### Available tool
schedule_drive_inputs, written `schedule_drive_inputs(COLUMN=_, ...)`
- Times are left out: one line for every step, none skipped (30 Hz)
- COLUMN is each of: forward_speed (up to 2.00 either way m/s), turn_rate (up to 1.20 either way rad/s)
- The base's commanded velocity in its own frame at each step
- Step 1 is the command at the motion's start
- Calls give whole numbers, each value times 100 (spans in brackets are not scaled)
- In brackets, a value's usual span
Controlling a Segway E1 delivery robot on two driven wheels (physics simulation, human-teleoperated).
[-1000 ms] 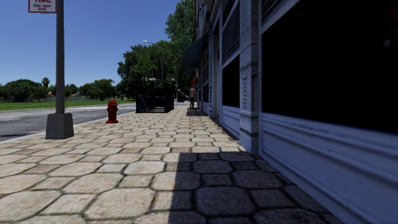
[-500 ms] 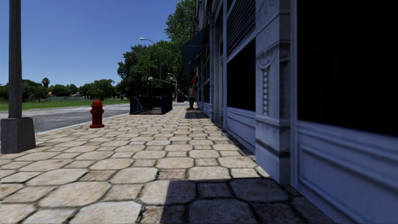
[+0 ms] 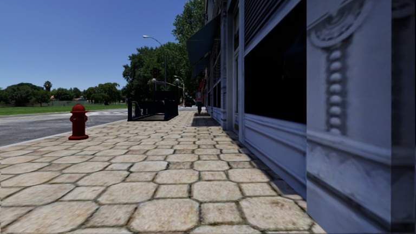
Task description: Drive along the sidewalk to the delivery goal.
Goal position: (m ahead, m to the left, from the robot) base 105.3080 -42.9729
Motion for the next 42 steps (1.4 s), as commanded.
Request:
schedule_drive_inputs(forward_speed=200, turn_rate=0)
schedule_drive_inputs(forward_speed=200, turn_rate=0)
schedule_drive_inputs(forward_speed=200, turn_rate=0)
schedule_drive_inputs(forward_speed=200, turn_rate=0)
schedule_drive_inputs(forward_speed=200, turn_rate=0)
schedule_drive_inputs(forward_speed=200, turn_rate=0)
schedule_drive_inputs(forward_speed=200, turn_rate=0)
schedule_drive_inputs(forward_speed=200, turn_rate=0)
schedule_drive_inputs(forward_speed=200, turn_rate=0)
schedule_drive_inputs(forward_speed=200, turn_rate=0)
schedule_drive_inputs(forward_speed=200, turn_rate=0)
schedule_drive_inputs(forward_speed=200, turn_rate=0)
schedule_drive_inputs(forward_speed=200, turn_rate=0)
schedule_drive_inputs(forward_speed=200, turn_rate=0)
schedule_drive_inputs(forward_speed=200, turn_rate=0)
schedule_drive_inputs(forward_speed=200, turn_rate=0)
schedule_drive_inputs(forward_speed=200, turn_rate=0)
schedule_drive_inputs(forward_speed=200, turn_rate=0)
schedule_drive_inputs(forward_speed=200, turn_rate=0)
schedule_drive_inputs(forward_speed=200, turn_rate=0)
schedule_drive_inputs(forward_speed=200, turn_rate=0)
schedule_drive_inputs(forward_speed=200, turn_rate=0)
schedule_drive_inputs(forward_speed=200, turn_rate=0)
schedule_drive_inputs(forward_speed=200, turn_rate=0)
schedule_drive_inputs(forward_speed=200, turn_rate=0)
schedule_drive_inputs(forward_speed=200, turn_rate=0)
schedule_drive_inputs(forward_speed=200, turn_rate=0)
schedule_drive_inputs(forward_speed=200, turn_rate=0)
schedule_drive_inputs(forward_speed=200, turn_rate=0)
schedule_drive_inputs(forward_speed=200, turn_rate=0)
schedule_drive_inputs(forward_speed=200, turn_rate=0)
schedule_drive_inputs(forward_speed=200, turn_rate=0)
schedule_drive_inputs(forward_speed=200, turn_rate=0)
schedule_drive_inputs(forward_speed=200, turn_rate=0)
schedule_drive_inputs(forward_speed=200, turn_rate=0)
schedule_drive_inputs(forward_speed=200, turn_rate=0)
schedule_drive_inputs(forward_speed=200, turn_rate=0)
schedule_drive_inputs(forward_speed=200, turn_rate=0)
schedule_drive_inputs(forward_speed=200, turn_rate=67)
schedule_drive_inputs(forward_speed=200, turn_rate=97)
schedule_drive_inputs(forward_speed=200, turn_rate=97)
schedule_drive_inputs(forward_speed=200, turn_rate=111)
